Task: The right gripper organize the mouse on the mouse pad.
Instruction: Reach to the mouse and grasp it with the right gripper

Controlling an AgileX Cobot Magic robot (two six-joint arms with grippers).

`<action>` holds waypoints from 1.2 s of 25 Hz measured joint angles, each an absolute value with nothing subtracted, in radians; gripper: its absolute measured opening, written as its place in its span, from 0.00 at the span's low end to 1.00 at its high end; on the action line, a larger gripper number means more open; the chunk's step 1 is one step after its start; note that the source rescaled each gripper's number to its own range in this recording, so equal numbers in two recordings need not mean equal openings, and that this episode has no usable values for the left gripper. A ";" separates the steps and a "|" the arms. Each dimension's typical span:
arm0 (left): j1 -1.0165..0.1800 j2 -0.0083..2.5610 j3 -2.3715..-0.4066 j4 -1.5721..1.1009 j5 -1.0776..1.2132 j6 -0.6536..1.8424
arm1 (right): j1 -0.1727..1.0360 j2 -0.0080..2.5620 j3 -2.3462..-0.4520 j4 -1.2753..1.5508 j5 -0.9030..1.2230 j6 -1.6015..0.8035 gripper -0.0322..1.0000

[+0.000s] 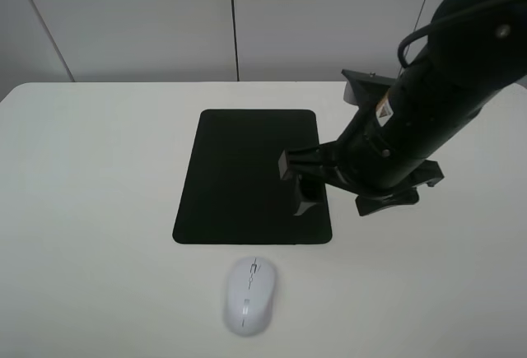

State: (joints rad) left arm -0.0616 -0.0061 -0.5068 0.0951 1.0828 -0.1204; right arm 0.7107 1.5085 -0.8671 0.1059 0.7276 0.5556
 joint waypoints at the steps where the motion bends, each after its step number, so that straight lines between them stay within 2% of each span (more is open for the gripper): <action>1: -0.062 -0.006 -0.507 0.095 1.083 -0.120 | 0.733 1.519 -0.870 0.106 0.712 0.565 0.64; 6: -0.062 -0.006 -0.507 0.095 1.083 -0.120 | 0.834 1.590 -0.874 0.104 0.656 0.629 0.66; 10: -0.062 -0.006 -0.507 0.095 1.083 -0.120 | 0.902 1.661 -0.915 0.059 0.647 0.672 0.93; 13: -0.062 -0.006 -0.507 0.095 1.083 -0.120 | 0.948 1.710 -0.962 0.035 0.652 0.707 0.99; 18: -0.062 -0.006 -0.507 0.095 1.083 -0.120 | 1.003 1.795 -1.043 0.017 0.697 0.735 1.00; 25: -0.062 -0.006 -0.507 0.095 1.083 -0.120 | 1.006 1.854 -1.071 0.000 0.749 0.750 1.00; 30: -0.062 -0.006 -0.507 0.095 1.083 -0.120 | 1.008 1.869 -1.072 -0.097 0.749 0.891 1.00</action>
